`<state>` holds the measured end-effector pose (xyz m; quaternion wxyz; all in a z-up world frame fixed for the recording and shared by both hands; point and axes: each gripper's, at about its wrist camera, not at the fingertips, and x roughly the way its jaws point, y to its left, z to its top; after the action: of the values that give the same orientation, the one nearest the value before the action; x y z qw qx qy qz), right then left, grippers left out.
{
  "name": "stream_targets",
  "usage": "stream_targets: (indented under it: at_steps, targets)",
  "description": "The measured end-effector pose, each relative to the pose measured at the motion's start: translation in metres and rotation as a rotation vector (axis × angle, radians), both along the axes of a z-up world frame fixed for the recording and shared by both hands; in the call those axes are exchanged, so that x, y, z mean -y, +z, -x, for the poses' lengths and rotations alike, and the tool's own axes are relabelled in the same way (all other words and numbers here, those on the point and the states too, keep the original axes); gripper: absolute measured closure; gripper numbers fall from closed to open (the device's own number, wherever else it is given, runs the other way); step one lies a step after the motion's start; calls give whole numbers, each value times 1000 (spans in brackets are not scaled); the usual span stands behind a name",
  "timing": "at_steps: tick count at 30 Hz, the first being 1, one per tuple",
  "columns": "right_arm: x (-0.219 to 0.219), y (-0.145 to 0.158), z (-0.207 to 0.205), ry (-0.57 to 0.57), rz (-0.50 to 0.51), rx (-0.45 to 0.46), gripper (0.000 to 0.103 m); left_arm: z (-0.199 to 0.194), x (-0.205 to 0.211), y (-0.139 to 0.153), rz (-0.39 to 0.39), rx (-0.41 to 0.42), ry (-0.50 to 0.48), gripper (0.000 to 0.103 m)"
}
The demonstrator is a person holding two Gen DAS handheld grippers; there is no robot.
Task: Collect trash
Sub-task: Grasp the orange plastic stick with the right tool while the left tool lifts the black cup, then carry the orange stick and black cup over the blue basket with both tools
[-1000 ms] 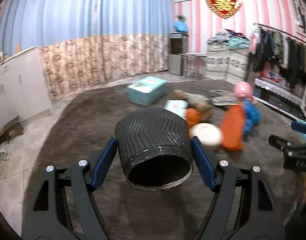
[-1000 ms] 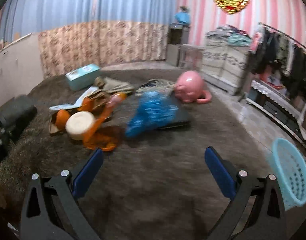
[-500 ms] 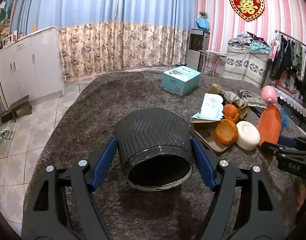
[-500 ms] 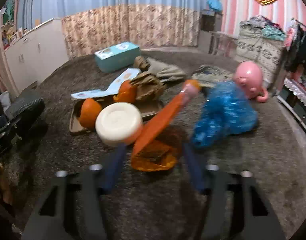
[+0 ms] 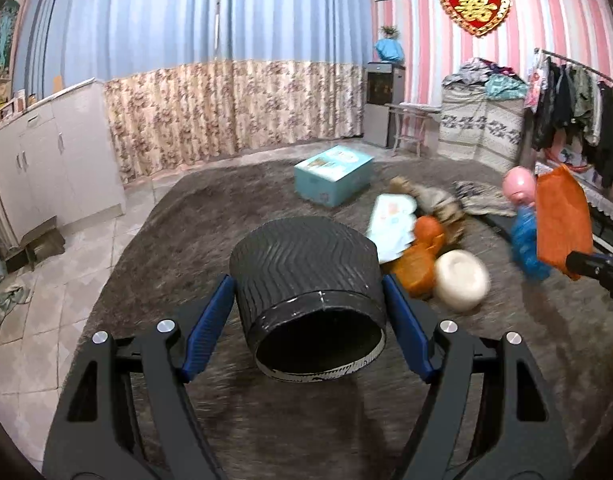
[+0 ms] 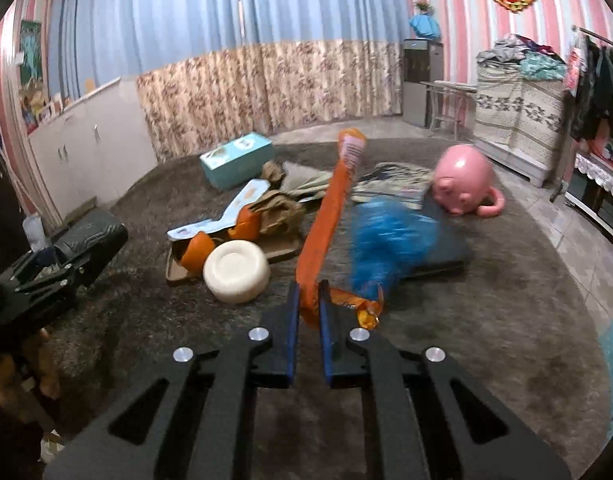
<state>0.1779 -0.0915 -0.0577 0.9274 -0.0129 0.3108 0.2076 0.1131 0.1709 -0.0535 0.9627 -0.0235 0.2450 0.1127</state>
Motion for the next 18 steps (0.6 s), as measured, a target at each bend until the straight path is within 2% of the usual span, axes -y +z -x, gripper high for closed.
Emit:
stream_targets:
  at_steps: [3,9,18]
  targets:
    - [25,7,9,-42,-16,14,93,-1,24,13,-12,26,-38,29]
    - [106,31,26,-215,-58,66,93,-12,90,35,-16,75,-158,29]
    - [227,45,63,-520,23,128,93,-37,201,51,32,117,-383,29]
